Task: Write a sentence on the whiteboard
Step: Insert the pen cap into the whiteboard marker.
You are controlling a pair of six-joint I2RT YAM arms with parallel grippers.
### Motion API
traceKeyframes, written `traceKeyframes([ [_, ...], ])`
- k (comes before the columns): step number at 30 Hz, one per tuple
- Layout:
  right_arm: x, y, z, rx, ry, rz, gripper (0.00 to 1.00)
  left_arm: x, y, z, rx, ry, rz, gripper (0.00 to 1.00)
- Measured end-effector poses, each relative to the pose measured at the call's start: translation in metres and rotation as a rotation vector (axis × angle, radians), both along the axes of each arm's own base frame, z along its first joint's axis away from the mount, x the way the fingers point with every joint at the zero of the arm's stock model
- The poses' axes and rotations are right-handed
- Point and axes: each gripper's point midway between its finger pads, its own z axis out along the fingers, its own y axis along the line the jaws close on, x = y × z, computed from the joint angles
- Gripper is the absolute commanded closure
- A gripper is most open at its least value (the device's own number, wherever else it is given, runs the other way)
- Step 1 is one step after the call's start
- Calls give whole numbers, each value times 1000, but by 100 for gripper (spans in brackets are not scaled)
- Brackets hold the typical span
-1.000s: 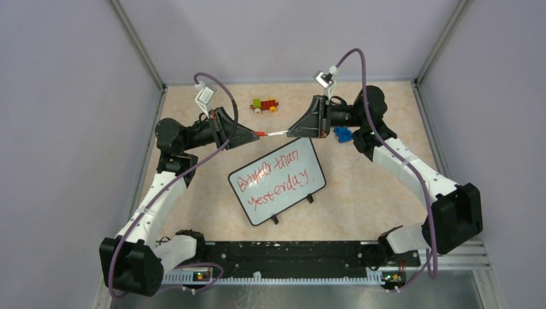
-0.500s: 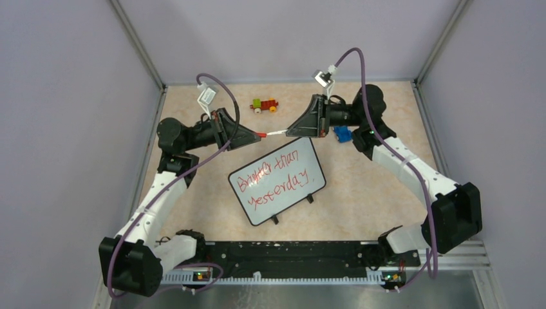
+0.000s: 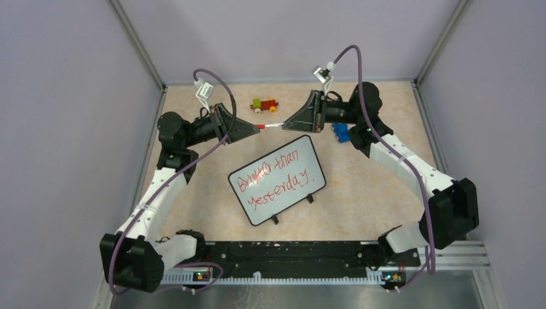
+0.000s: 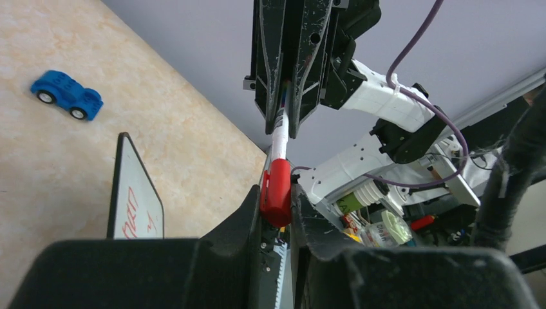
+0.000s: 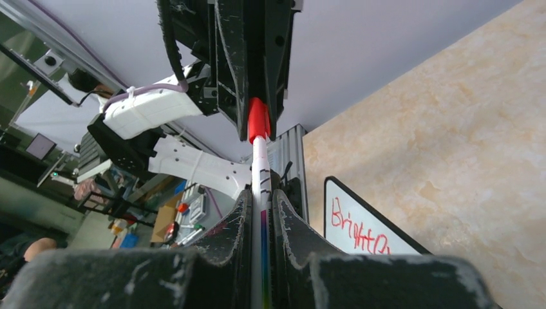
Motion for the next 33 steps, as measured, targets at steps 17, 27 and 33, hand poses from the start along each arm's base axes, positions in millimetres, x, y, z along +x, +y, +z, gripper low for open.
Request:
traceKeyframes([
  [17, 0, 25, -6, 10, 30, -4, 100, 6, -5, -9, -45, 63, -3, 100],
  [27, 5, 29, -8, -21, 15, -6, 100, 11, -4, -13, -33, 48, 20, 100],
  [33, 5, 30, -9, -24, 10, 5, 100, 11, -4, -13, -33, 46, 21, 100],
])
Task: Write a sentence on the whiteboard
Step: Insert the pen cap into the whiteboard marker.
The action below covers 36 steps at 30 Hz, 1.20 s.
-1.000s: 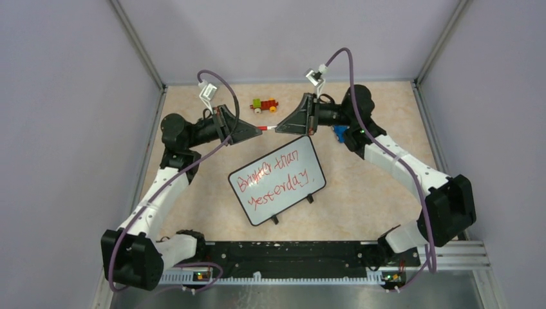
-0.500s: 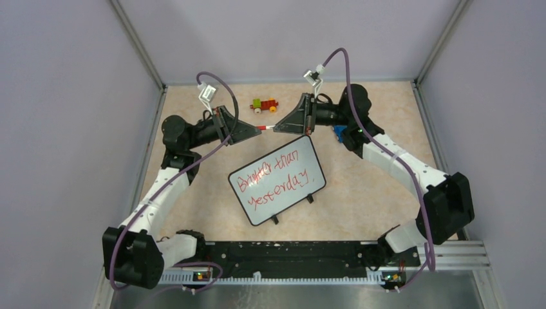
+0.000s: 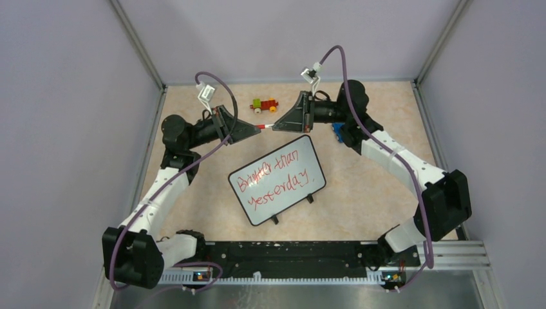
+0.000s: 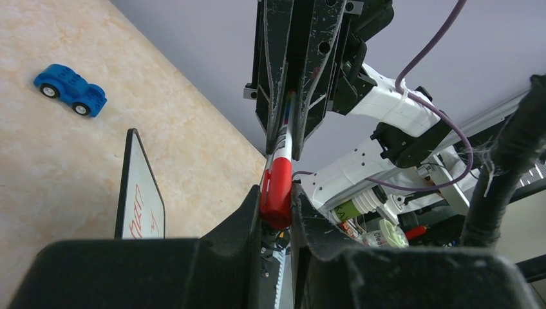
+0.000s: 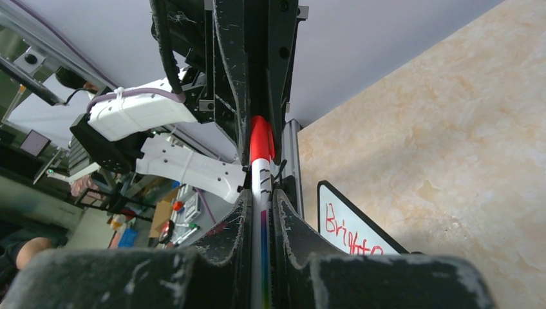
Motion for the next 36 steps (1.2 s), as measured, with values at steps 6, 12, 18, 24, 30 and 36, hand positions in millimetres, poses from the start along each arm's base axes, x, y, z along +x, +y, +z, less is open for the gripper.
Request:
traceKeyframes([
  [6, -3, 2, 4, -9, -21, 20, 100, -2, 0, 1, 1, -9, -8, 100],
  [12, -7, 4, 6, -26, -46, 38, 100, -6, 0, 1, 6, -24, -32, 100],
  [18, -12, 7, 4, -33, -50, 62, 100, -13, -1, -1, 17, -27, -64, 97],
  [24, -14, 7, 1, -49, -48, 71, 100, -16, 0, -4, 46, -52, -64, 71],
  [30, -20, 9, -3, -53, -41, 72, 100, -14, -3, -1, 94, -83, -55, 21],
  [36, 5, -20, -11, -78, -13, -27, 100, 0, 4, 0, 135, -95, 15, 1],
])
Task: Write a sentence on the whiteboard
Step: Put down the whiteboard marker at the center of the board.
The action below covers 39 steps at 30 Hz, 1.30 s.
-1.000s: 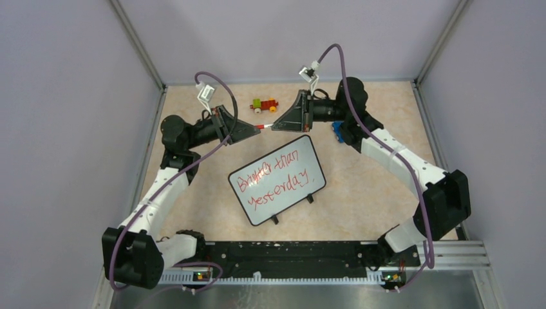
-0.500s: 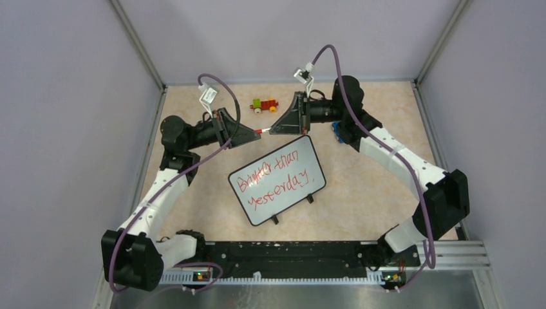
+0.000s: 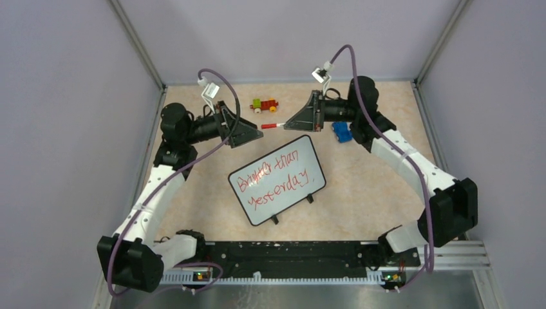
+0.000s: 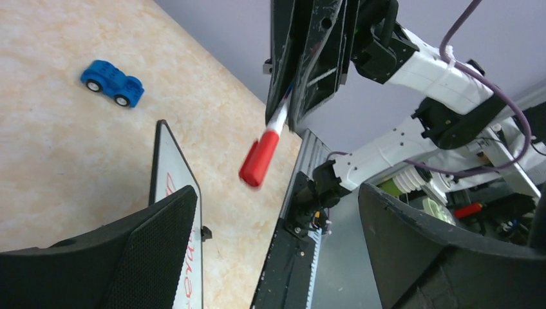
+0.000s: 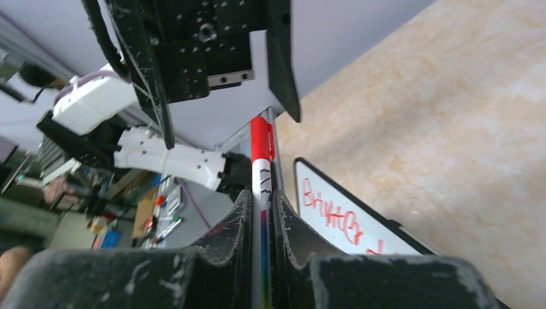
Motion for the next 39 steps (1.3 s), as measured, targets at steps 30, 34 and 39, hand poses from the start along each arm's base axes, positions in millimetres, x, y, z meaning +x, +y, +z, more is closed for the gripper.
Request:
traceKeyframes([
  [30, 67, -289, -207, -1115, -153, -600, 100, 81, 67, -65, 500, -50, 416, 1],
  [34, 77, -302, -227, -1172, -150, -626, 100, 81, 69, -68, 503, -43, 420, 1],
  [39, 89, -310, -247, -1198, -140, -654, 100, 80, 71, -79, 511, -19, 420, 1],
])
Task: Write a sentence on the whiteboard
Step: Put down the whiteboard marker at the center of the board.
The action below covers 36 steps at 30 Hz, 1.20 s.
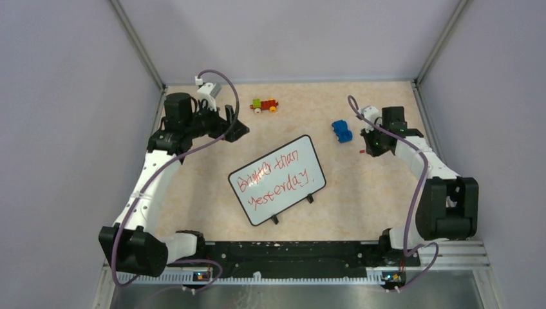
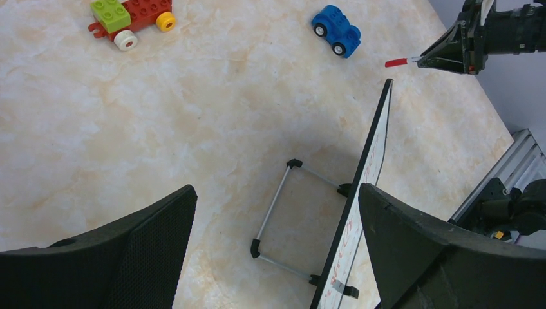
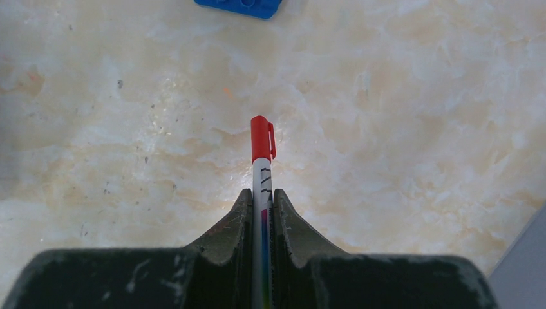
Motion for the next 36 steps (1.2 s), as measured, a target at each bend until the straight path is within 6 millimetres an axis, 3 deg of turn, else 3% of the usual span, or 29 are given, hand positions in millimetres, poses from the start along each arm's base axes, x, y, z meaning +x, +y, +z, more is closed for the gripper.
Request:
traceKeyframes([
  [4, 4, -5, -18, -7, 16, -17, 99, 0, 2, -5, 1, 13, 5, 1],
  [7, 5, -8, -27, -11, 32, -25, 92, -1, 3, -8, -2, 20, 6, 1],
  [15, 6, -7, -30, -4, 20, -22, 84, -1, 4, -9, -15, 22, 1, 1],
  [22, -22, -7, -56, -4, 117, -21, 70, 0, 4, -7, -27, 20, -3, 1],
  [28, -29, -6, -60, 2, 143, -16, 61, -1, 4, -7, -33, 23, -7, 1],
  [36, -39, 6, -53, 66, 174, 2, 37, 3, 9, -15, -1, 66, -3, 1],
])
